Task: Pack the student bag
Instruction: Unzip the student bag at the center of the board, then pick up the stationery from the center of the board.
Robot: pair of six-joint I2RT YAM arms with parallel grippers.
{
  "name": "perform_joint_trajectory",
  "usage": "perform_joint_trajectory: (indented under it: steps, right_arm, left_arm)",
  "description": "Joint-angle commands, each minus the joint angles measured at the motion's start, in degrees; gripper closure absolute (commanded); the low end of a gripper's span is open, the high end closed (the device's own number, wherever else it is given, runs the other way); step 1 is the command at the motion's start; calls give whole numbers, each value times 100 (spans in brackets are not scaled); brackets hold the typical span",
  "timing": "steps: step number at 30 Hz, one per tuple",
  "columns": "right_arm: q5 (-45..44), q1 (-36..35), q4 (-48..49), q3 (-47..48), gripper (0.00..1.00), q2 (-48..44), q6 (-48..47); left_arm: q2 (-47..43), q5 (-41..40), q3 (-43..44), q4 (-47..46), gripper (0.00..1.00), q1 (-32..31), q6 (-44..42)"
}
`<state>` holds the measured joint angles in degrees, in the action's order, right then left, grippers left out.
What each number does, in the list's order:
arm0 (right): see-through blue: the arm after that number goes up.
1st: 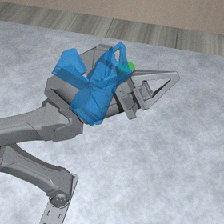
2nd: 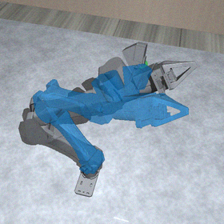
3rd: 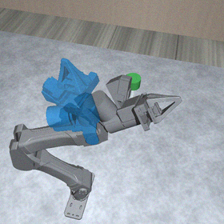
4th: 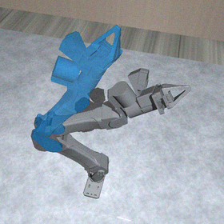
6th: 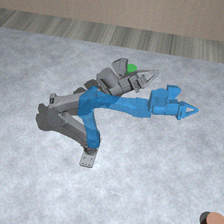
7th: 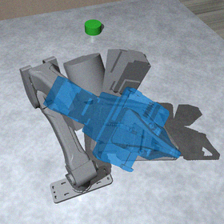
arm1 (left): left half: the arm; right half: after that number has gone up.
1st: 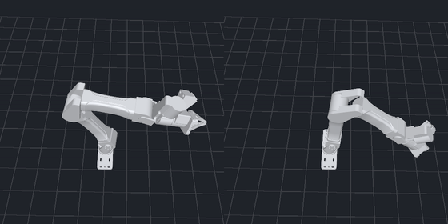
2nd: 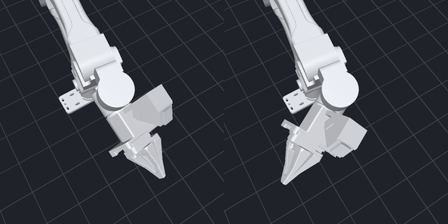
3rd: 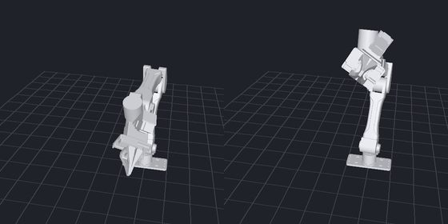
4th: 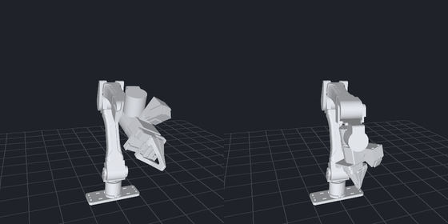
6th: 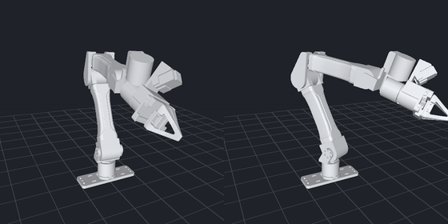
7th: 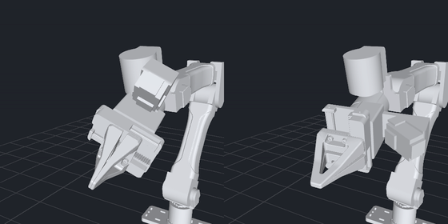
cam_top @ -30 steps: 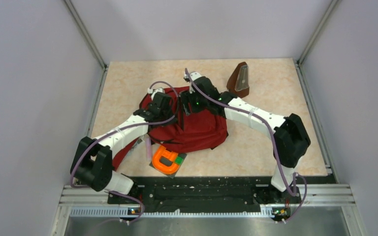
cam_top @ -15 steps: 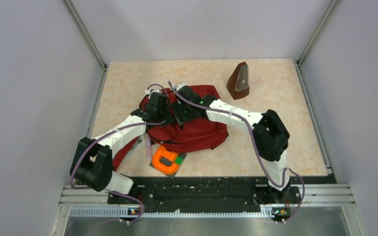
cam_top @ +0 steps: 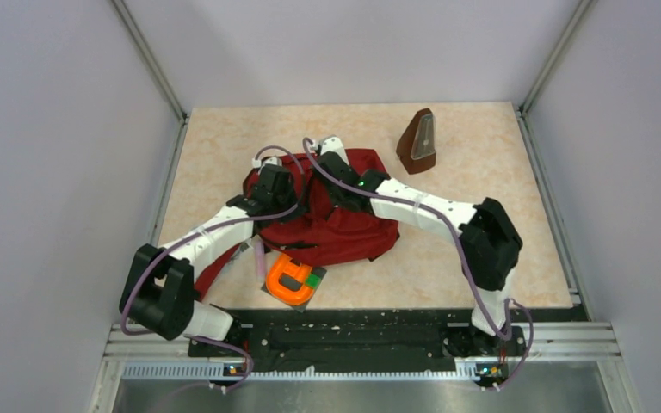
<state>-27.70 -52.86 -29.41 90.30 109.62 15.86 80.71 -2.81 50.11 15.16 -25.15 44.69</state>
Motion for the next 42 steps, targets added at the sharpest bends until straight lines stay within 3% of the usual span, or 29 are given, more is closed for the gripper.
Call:
perform_joint_trajectory:
  steps: [1, 6, 7, 12, 16, 21, 28, 32, 35, 42]
  right_arm:
    - [-743, -6, 596, -257, 100, -1133, 9]
    - [-727, -5, 1281, -1035, 100, -1893, 49]
    - [-681, -6, 1334, -1124, 100, -1957, 69]
    - [-471, -8, 1274, -1048, 100, -1868, 120]
    - [-231, -6, 1355, -979, 100, -1819, 146]
    - [-9, -5, 1408, -970, 100, -1769, 166]
    - [100, -5, 1548, -1040, 100, -1840, 68]
    - [146, -2, 1722, -1198, 100, -1964, -9]
    - [168, 4, 1780, -1210, 100, -2000, -36]
    - [241, 14, 1830, -1179, 100, -1989, -113]
  left_arm:
    - [-183, -36, -71, -92, 100, 44, 42]
    - [-194, -126, 95, 21, 99, 60, -136]
    - [-226, -144, 186, 113, 94, 81, -193]
    - [-678, -340, 954, 880, 45, 283, -587]
    - [-1313, -239, 1232, 1474, 31, 622, -1042]
    - [-2203, -149, 956, 2524, 25, 1432, -1321]
    - [-2844, -211, 141, 3247, 22, 2932, -1303]
    - [-2829, -49, -250, 2830, 21, 3916, -1172]
    - [-2559, 26, -580, 2225, 26, 4489, -1029]
    - [-1288, -91, -518, 1428, 27, 4921, -998]
